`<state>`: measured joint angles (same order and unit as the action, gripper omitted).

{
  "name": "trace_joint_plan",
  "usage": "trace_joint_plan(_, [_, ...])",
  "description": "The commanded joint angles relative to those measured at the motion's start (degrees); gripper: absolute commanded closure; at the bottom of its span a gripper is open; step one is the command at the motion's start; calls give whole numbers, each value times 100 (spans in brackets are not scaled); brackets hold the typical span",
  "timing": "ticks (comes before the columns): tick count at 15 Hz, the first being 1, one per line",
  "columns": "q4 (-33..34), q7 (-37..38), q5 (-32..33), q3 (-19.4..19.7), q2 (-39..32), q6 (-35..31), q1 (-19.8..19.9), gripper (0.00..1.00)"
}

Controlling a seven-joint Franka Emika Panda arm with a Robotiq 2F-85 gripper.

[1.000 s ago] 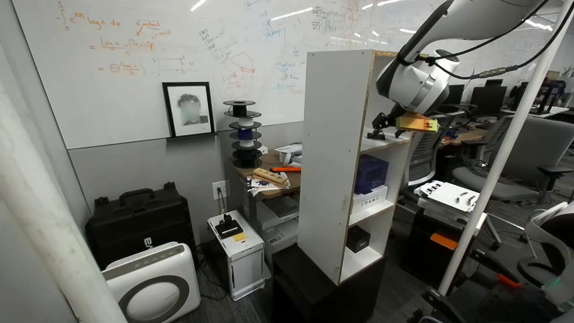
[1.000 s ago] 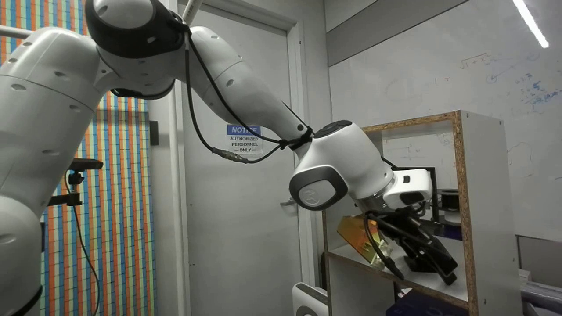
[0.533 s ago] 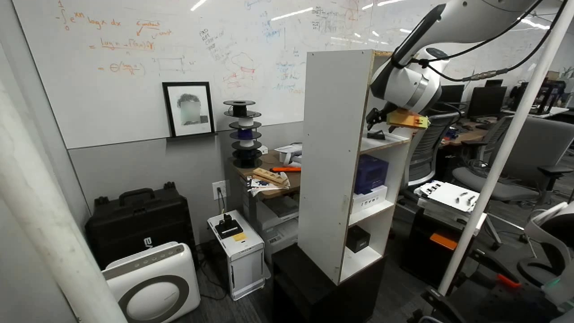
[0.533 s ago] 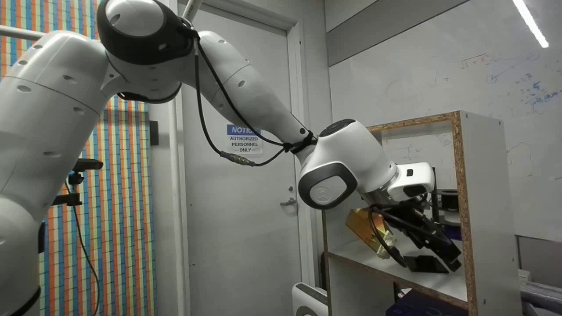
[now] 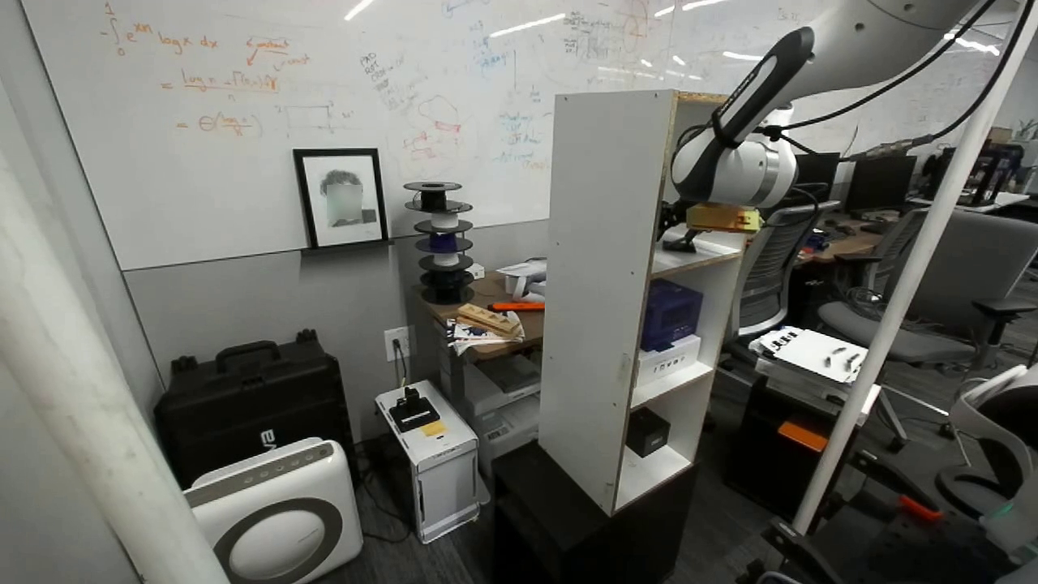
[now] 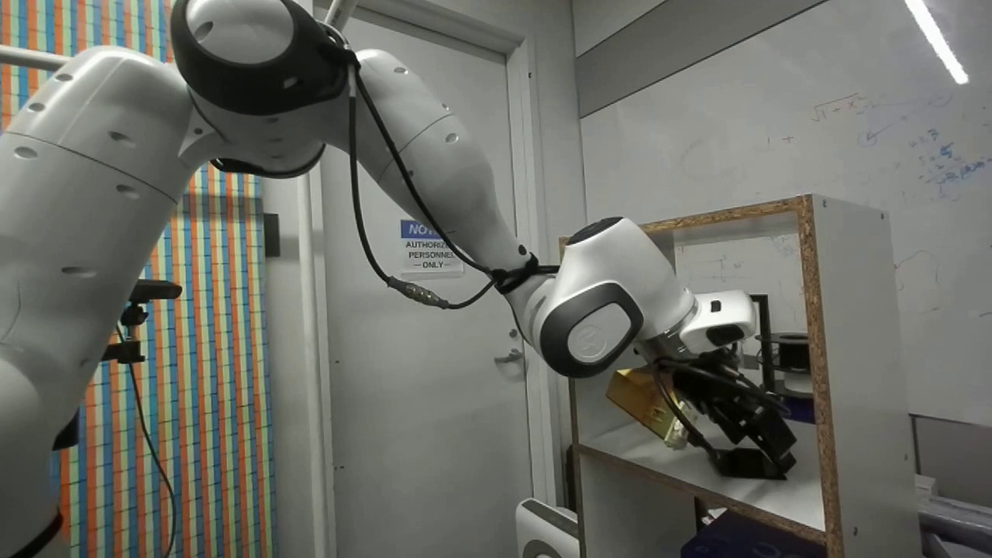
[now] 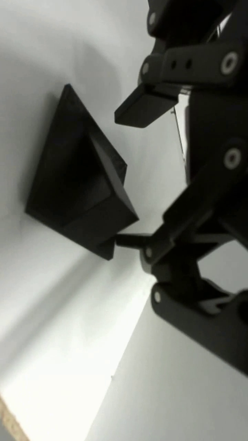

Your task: Pick up the black object from the top compartment of the cabinet and put it on top of the cabinet.

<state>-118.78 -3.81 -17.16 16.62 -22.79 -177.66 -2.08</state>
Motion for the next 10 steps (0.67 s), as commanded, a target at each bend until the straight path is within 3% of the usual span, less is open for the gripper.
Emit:
trace_joint_plan(1, [-177,-350,-52,-570,331,215,336,0])
trace_joint_plan(7, [-533,-830,-362,-1513,733,516,893,0])
trace_joint_plan(10, [-746,-878,-298,-1535,910,651,907,0])
